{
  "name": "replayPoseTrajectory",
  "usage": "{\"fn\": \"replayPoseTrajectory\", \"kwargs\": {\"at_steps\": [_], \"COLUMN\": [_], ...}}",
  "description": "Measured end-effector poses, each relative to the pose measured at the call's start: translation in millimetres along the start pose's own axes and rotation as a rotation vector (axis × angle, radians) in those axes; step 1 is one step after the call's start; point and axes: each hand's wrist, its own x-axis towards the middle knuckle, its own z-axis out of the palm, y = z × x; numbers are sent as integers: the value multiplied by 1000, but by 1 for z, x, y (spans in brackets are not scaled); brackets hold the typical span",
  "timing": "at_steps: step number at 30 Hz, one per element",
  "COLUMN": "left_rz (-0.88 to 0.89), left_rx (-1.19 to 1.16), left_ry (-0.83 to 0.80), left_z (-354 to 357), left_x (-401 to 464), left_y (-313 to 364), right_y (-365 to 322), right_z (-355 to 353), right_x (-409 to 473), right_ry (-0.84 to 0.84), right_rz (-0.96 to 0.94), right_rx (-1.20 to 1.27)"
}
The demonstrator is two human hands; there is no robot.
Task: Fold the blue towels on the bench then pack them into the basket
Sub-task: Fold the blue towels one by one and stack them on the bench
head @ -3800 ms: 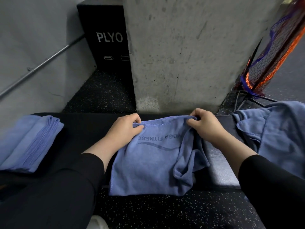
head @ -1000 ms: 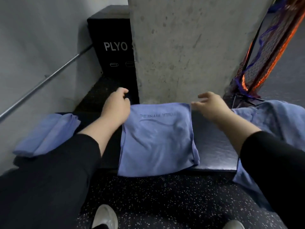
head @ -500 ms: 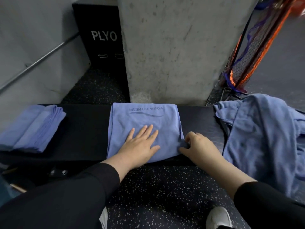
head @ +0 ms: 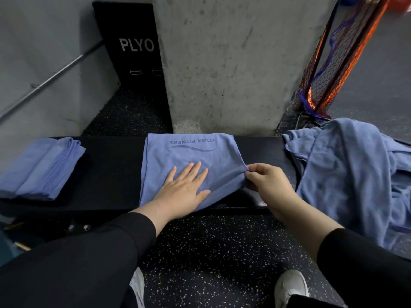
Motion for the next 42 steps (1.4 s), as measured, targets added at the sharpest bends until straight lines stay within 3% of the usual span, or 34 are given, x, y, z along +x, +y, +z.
{"fn": "replayPoseTrajectory", "kwargs": {"at_steps": [2, 6, 9, 13, 16, 20, 23, 26, 32, 37, 42], "left_rz": [-1, -2, 1, 3, 3, 4, 3, 3, 3, 3, 11], "left_rx": [-1, -10, -3, -2, 1, 0, 5, 8, 12, 12, 3], "left_ry": [1, 13, 14, 16, 19, 16, 18, 17, 30, 48, 42], "left_z": [0, 1, 1, 2, 2, 1, 1, 1, 1, 3, 2], "left_x": [-1, 0, 0, 0, 0, 0, 0, 0, -1, -1, -2], "left_y": [0, 1, 0, 0, -1, 0, 0, 0, 1, 0, 0], "right_y": [-1, -3, 0, 2, -2, -4, 7, 9, -3, -11, -17], "right_z": [-1, -8, -12, -17, -13, -6, 1, 10, 16, 19, 9], "right_x": [-2, -2, 0, 2, 0, -4, 3, 6, 6, 14, 18], "right_ry": [-22, 16, -129, -248, -247, -217, -40, 41, -110, -51, -118], "right_rz": [-2, -126, -142, -184, -201, -167, -93, 82, 258, 358, 417], "right_rx": [4, -350, -309, -711, -639, -718, -584, -204, -116, 322, 406]}}
